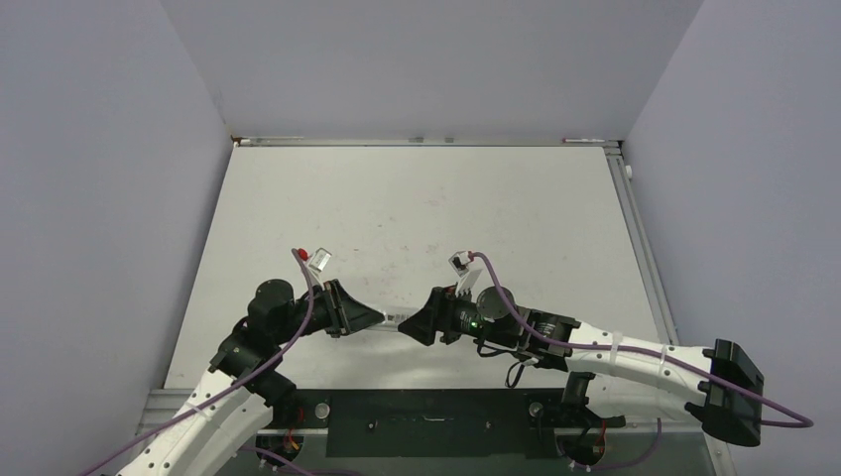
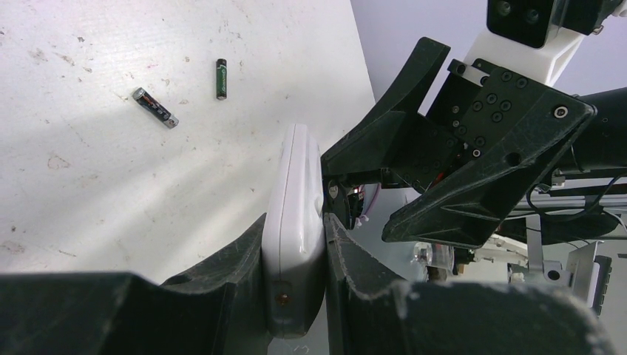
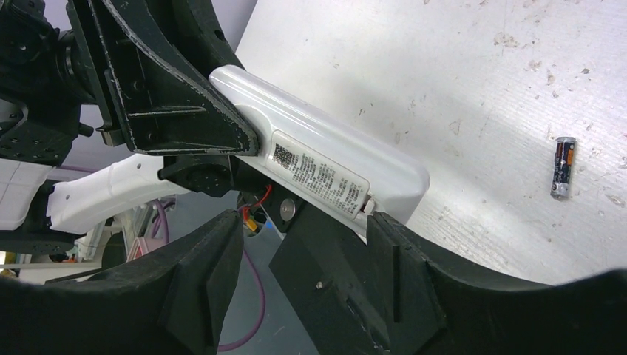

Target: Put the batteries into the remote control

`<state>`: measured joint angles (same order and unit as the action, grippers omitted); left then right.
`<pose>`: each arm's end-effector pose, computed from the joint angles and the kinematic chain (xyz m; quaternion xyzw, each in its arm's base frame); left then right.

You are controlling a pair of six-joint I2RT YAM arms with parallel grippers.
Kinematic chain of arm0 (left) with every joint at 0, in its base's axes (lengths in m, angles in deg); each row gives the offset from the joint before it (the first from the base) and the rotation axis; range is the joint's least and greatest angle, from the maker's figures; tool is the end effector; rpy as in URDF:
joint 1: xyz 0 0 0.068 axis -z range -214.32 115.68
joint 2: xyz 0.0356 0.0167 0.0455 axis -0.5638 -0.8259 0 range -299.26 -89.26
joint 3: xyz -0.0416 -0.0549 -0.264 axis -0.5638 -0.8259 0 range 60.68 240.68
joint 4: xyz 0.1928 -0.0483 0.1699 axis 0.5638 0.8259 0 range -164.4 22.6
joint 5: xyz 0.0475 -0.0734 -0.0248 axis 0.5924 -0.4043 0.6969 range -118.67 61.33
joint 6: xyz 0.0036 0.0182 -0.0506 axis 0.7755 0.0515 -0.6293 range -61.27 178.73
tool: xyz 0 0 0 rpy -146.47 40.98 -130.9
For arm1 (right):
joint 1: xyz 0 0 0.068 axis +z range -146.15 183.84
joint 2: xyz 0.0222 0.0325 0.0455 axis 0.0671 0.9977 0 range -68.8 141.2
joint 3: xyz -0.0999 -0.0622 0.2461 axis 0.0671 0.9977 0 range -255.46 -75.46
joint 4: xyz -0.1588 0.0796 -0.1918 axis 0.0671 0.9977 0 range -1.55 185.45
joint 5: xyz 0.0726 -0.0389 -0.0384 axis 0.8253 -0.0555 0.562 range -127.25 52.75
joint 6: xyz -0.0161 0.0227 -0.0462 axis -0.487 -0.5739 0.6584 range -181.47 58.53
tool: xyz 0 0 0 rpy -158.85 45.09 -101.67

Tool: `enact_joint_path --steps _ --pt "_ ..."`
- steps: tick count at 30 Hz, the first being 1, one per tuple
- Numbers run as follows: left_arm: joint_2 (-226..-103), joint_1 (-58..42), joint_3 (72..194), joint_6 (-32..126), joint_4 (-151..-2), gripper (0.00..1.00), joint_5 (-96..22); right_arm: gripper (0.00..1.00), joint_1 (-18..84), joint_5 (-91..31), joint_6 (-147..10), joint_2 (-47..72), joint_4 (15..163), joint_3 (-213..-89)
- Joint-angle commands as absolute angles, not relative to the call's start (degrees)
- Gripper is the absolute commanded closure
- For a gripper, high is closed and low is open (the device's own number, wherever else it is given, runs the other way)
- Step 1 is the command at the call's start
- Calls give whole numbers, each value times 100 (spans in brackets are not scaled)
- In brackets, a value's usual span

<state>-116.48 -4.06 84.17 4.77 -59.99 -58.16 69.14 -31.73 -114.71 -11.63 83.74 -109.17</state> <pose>0.1064 -0.0823 0.2456 -0.0147 0.7971 -0.5334 0.2828 0.0926 0.2095 0.2577 -0.1132 0.8044 0.5201 0.2637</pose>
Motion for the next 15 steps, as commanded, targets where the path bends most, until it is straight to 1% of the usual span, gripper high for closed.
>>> enact_joint_path --steps 1,15 --pt "-11639 -435 8494 430 -6308 100 -5933 39 6941 -3316 -11483 -1087 8083 -11094" --pt "-11670 -435 8468 476 -6315 100 -6099 39 6941 -3336 -11498 -931 8028 -11175"
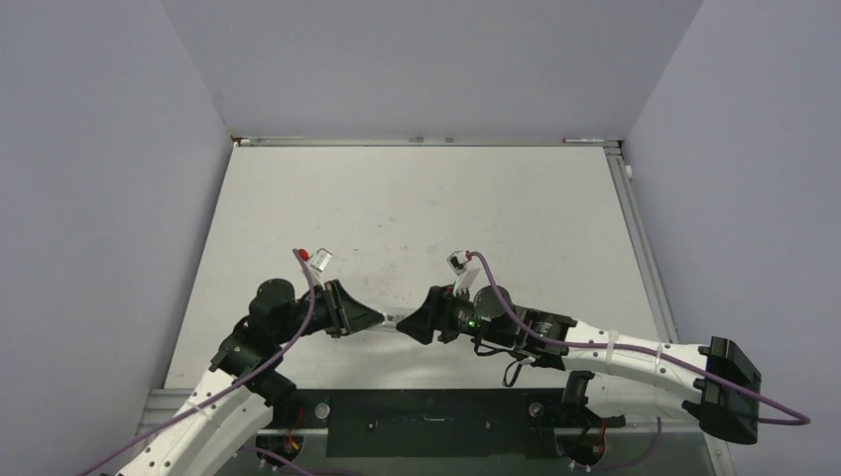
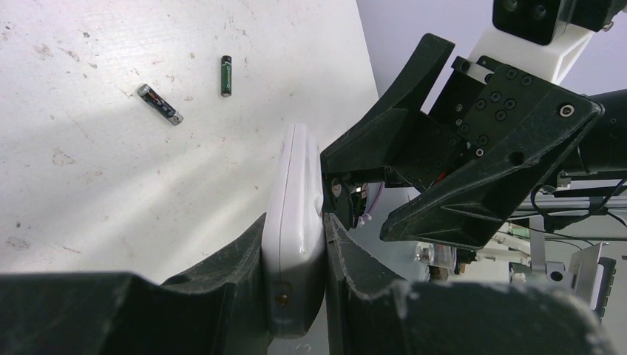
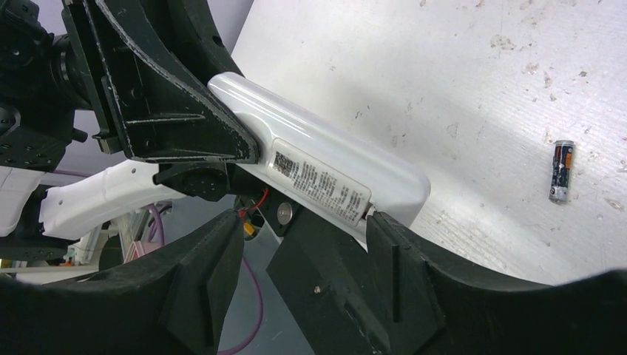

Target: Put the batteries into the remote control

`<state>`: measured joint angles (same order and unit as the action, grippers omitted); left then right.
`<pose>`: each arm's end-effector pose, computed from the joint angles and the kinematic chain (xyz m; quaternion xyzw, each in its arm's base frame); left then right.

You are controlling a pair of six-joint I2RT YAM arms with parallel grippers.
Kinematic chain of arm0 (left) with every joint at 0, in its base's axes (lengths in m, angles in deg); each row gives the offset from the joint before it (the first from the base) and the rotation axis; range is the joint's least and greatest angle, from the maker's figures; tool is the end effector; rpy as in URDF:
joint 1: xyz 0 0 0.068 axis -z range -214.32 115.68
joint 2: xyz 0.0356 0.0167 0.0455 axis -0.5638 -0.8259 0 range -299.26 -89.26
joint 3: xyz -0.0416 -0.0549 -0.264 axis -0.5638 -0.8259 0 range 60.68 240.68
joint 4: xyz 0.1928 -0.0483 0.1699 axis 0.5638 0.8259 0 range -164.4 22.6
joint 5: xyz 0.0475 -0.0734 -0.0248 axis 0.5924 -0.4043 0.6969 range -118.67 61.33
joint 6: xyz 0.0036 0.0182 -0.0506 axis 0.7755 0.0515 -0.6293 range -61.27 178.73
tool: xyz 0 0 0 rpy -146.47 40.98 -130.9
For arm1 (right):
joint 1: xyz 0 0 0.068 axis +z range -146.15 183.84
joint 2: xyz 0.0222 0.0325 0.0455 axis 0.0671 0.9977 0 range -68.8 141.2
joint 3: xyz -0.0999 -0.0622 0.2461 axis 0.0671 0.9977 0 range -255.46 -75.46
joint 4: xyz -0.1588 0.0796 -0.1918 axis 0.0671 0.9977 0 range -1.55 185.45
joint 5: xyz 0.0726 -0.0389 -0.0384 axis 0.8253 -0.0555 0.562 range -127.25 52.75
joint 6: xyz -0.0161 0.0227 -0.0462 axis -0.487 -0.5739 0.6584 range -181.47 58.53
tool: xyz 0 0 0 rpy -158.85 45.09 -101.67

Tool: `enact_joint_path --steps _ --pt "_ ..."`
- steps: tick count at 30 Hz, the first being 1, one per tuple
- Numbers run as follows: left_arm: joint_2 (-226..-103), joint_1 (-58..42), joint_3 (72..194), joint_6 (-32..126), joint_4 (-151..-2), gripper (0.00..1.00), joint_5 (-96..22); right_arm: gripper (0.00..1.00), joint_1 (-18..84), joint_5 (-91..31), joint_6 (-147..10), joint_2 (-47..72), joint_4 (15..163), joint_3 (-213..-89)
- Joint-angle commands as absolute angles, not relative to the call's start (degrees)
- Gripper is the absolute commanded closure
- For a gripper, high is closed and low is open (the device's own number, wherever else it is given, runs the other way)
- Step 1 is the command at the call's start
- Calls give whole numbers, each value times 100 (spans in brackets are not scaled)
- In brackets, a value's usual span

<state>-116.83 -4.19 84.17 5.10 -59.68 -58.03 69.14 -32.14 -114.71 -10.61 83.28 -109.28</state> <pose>0.1072 -0.0823 0.2443 -0.0158 0.8001 -0.5293 0.2817 0.0941 0.2121 0.2554 -0.1112 0.8071 0.5160 0.2646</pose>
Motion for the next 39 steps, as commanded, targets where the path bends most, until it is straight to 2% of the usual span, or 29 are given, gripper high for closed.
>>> enact_joint_path --steps 1,21,39 --pt "-11683 -435 8468 476 -6325 100 -6112 39 6949 -3332 -11500 -923 8024 -11176" --pt "-11663 -435 8468 398 -6515 100 -6286 40 7064 -3628 -11527 -662 8240 -11306" --pt "-11755 -435 8292 21 -7032 100 -6587 46 7059 -2938 -11675 -630 7085 -11001"
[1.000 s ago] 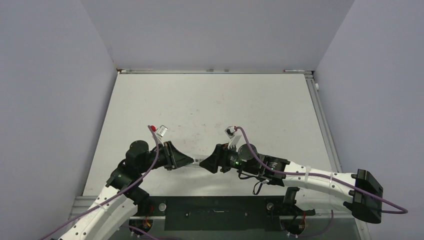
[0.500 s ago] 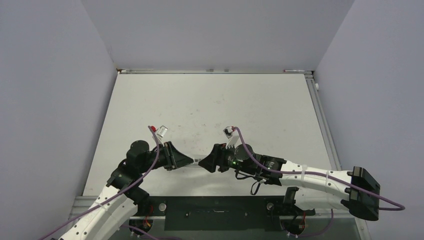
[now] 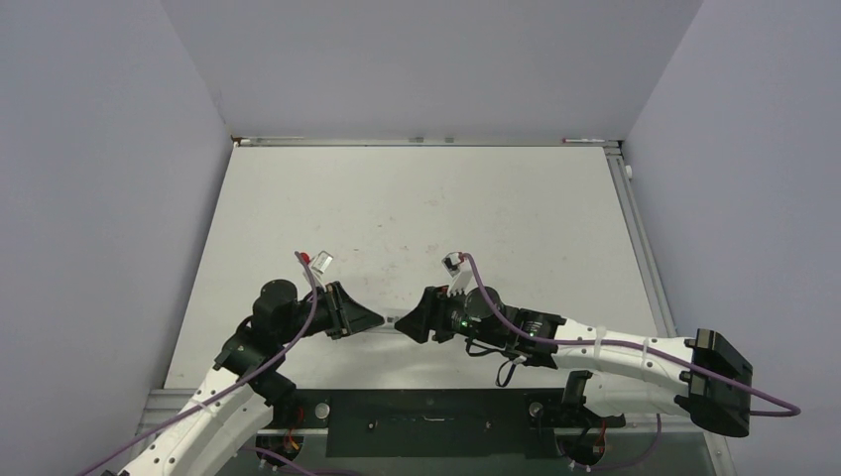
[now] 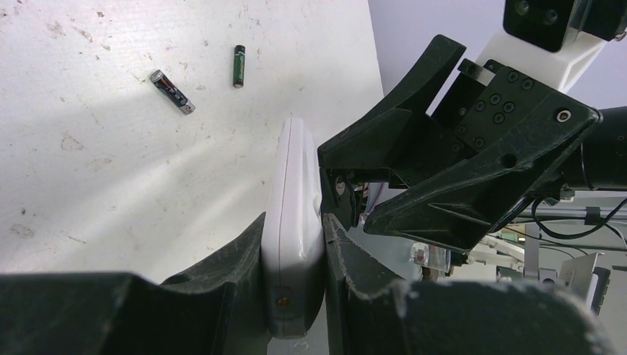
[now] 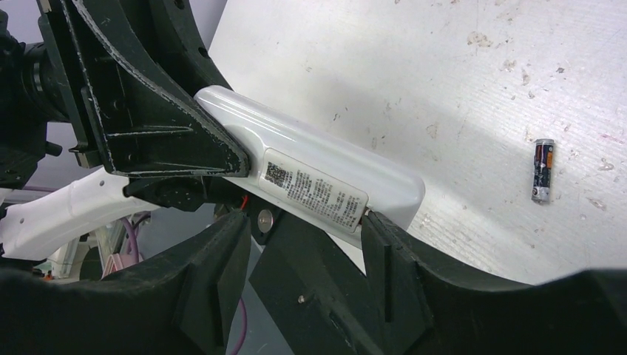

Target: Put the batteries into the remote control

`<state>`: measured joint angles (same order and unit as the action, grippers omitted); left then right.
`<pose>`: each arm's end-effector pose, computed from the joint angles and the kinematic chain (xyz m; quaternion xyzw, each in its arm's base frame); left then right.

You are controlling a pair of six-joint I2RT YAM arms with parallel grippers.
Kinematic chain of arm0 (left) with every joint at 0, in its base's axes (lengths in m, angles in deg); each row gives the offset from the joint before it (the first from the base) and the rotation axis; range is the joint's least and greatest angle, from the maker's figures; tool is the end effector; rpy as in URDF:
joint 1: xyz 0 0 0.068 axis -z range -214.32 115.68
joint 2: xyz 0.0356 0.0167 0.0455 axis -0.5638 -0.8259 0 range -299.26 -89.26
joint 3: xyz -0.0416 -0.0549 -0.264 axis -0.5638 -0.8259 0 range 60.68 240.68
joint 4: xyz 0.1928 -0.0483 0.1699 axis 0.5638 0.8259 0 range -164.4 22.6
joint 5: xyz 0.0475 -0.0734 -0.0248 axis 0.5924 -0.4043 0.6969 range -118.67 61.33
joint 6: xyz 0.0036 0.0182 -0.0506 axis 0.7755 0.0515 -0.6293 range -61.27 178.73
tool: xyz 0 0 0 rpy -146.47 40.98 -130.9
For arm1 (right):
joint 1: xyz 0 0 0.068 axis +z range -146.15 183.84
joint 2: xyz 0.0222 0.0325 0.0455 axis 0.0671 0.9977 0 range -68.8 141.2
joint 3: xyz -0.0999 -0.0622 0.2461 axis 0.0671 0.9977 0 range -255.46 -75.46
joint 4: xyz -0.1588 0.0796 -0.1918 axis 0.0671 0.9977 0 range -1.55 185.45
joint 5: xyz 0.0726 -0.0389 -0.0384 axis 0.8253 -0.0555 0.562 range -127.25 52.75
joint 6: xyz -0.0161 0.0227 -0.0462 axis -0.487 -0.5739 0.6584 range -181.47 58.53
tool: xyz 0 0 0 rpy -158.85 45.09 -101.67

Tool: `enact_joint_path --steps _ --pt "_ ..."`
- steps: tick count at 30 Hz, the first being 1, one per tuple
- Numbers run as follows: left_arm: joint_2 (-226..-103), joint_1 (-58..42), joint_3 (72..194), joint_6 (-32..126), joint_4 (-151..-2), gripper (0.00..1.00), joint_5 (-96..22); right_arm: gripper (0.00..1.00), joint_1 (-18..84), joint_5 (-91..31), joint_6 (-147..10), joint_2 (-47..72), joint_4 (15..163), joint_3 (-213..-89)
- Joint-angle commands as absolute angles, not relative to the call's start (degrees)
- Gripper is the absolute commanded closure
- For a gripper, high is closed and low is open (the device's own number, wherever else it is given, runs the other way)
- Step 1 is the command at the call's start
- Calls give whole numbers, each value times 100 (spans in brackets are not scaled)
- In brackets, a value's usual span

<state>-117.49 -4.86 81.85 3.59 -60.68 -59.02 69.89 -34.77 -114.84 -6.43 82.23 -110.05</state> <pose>0.1094 -0.0824 0.2307 -0.0316 0.8075 -0.5283 0.2604 0.0977 0.2237 0.2460 -0.1034 0.8203 0.4945 0.2682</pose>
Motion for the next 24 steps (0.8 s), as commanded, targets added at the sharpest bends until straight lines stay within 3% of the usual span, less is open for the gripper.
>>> enact_joint_path --steps 1,12,24 --pt "-11760 -435 8287 12 -7044 100 -6585 46 7062 -2886 -11691 -634 6992 -10966" --pt "-11823 -435 8252 -6 -6980 100 -6501 47 7054 -2551 -11805 -652 6432 -10880" --pt "-11804 -435 8533 424 -6348 100 -6198 47 7088 -3337 -11437 -1104 7891 -11202"
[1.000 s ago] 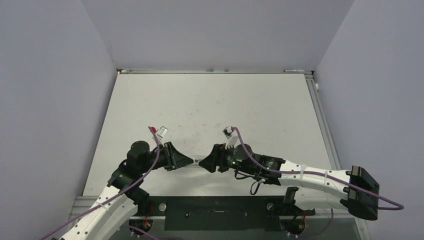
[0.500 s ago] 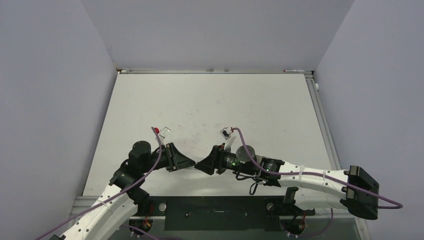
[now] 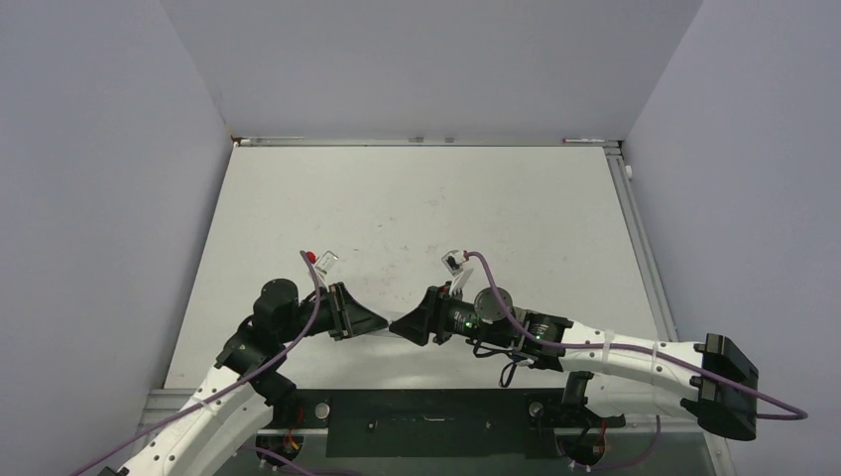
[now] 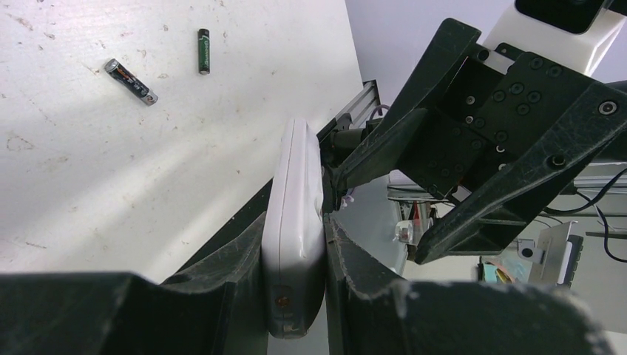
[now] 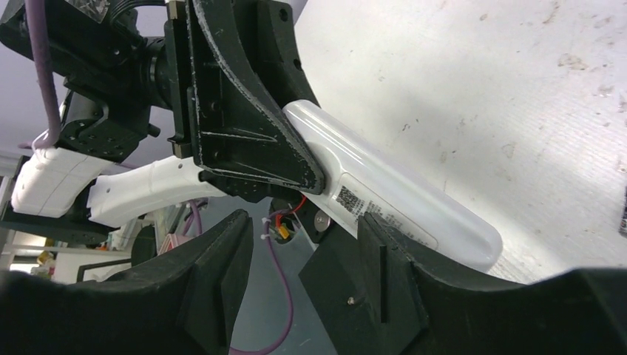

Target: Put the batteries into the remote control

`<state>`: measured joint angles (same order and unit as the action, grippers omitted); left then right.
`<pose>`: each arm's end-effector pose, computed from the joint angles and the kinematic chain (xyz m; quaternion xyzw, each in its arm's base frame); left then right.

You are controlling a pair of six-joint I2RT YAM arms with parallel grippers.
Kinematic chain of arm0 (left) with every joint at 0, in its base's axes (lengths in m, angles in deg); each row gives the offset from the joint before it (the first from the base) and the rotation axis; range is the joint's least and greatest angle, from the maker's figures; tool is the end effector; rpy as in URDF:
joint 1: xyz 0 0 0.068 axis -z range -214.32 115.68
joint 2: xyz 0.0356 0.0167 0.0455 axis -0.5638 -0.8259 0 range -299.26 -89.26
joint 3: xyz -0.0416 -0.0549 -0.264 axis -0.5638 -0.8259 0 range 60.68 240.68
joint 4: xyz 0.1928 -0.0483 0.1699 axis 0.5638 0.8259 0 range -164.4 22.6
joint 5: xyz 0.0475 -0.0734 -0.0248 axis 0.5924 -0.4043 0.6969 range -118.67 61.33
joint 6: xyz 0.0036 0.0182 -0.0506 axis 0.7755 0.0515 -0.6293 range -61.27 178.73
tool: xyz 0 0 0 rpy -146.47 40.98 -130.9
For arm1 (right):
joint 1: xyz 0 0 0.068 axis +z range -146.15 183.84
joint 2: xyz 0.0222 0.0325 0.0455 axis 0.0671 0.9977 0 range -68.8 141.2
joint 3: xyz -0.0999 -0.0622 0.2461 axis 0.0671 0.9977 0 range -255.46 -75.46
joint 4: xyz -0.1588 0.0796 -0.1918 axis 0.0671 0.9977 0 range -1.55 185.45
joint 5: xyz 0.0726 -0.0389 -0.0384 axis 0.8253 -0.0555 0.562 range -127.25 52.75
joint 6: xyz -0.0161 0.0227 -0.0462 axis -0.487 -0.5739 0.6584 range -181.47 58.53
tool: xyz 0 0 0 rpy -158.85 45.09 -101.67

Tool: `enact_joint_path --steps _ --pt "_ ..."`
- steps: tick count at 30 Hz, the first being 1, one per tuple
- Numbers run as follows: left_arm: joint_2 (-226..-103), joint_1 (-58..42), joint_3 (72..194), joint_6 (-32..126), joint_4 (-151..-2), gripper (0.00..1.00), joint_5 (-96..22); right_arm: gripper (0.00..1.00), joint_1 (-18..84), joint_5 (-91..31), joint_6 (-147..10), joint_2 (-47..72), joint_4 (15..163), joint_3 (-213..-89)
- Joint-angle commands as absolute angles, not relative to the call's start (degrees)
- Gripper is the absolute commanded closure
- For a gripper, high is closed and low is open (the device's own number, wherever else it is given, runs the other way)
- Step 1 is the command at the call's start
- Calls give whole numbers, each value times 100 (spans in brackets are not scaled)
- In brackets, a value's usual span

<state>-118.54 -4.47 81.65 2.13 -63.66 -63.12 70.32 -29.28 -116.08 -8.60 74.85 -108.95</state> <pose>0.1101 -0.0863 0.2329 -0.0128 0.7965 -0.5553 0.2387 0.0916 0.2228 0.2613 -0.1238 0.7726 0.5669 0.2577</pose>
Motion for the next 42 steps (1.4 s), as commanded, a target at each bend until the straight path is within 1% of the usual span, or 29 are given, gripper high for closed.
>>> enact_joint_path --steps 1,7,15,42 --pt "-11808 -435 8542 438 -6328 100 -6186 47 7090 -3367 -11431 -1125 7958 -11197" --pt "-11817 -435 8601 515 -6213 100 -6129 47 7137 -3508 -11414 -1136 8227 -11201" --pt "-11783 -435 8687 599 -6040 100 -6082 47 7238 -4003 -11335 -1124 8702 -11304" --pt "-11743 -435 8649 438 -6237 100 -6261 46 7477 -4280 -11407 -747 8687 -11397"
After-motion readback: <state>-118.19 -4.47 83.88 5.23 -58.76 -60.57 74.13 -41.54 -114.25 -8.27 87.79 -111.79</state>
